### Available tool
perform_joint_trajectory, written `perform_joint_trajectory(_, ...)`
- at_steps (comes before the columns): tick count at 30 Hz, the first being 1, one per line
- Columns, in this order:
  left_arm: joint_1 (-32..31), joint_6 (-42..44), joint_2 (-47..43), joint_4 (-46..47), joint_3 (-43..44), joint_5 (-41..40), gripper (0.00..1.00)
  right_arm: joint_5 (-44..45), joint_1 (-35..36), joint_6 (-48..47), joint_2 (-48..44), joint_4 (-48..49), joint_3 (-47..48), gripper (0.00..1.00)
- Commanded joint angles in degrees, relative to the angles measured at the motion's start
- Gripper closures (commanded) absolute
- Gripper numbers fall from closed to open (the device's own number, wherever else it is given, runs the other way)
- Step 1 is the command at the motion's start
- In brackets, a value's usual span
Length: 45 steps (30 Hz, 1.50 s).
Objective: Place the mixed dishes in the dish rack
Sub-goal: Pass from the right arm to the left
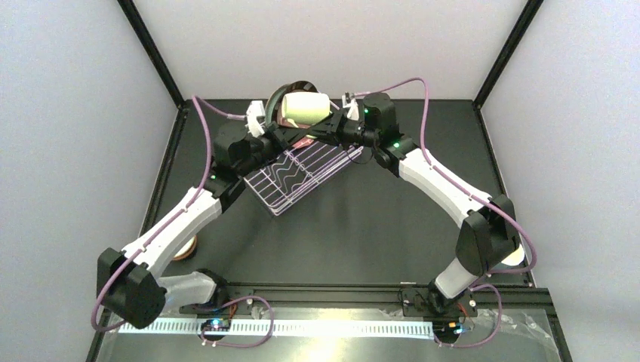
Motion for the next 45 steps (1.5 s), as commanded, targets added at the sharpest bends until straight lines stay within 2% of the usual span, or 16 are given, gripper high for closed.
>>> perform_joint_trajectory(1,-4.39,-2.09,-2.92,10.09,-5.3,-6.61,0.98,-8.25,3.83,0.29,-0.66,1.85,0.47,1.0)
perform_joint_trajectory(10,-6.74,-4.25,-0.97,15.46,-5.69,-9.48,0.97,-8.76,3.84,-0.01,-2.49,-0.46,-0.78,1.0)
perform_joint_trajectory(11,-7.0,-4.13,-0.87,15.65,-5.68,-9.98,0.94,-8.75,3.8,-0.02,-2.75,-0.58,-0.86,1.0)
perform_joint_trajectory(12,-7.25,-3.99,-0.83,15.89,-5.63,-10.43,0.83,-8.75,3.82,-0.13,-2.97,-0.8,-0.82,1.0)
perform_joint_trajectory(13,-7.34,-3.84,-0.79,15.77,-5.62,-11.04,0.77,-8.87,3.83,-0.21,-3.13,-0.91,-0.79,1.0)
perform_joint_trajectory(17,-7.53,-2.91,-0.37,15.42,-4.82,-11.01,0.59,-9.8,3.85,-0.87,-3.28,-1.58,-0.61,1.0)
perform_joint_trajectory(29,-7.54,0.47,-1.04,11.04,-2.89,-13.46,0.51,-12.05,3.81,-1.54,-4.25,-1.98,-1.56,1.0)
perform_joint_trajectory(34,-7.55,0.68,-1.66,11.04,-3.01,-15.66,0.51,-12.44,3.81,-1.55,-6.06,-2.04,-3.41,1.0)
perform_joint_trajectory(40,-7.41,0.05,-4.87,11.18,-5.16,-21.86,0.5,-12.99,3.79,-1.4,-7.88,-1.58,-5.9,1.0)
perform_joint_trajectory(45,-7.06,-1.42,-5.59,10.89,-6.49,-23.25,0.5,-13.86,3.78,-1.57,-8.13,-1.49,-5.82,1.0)
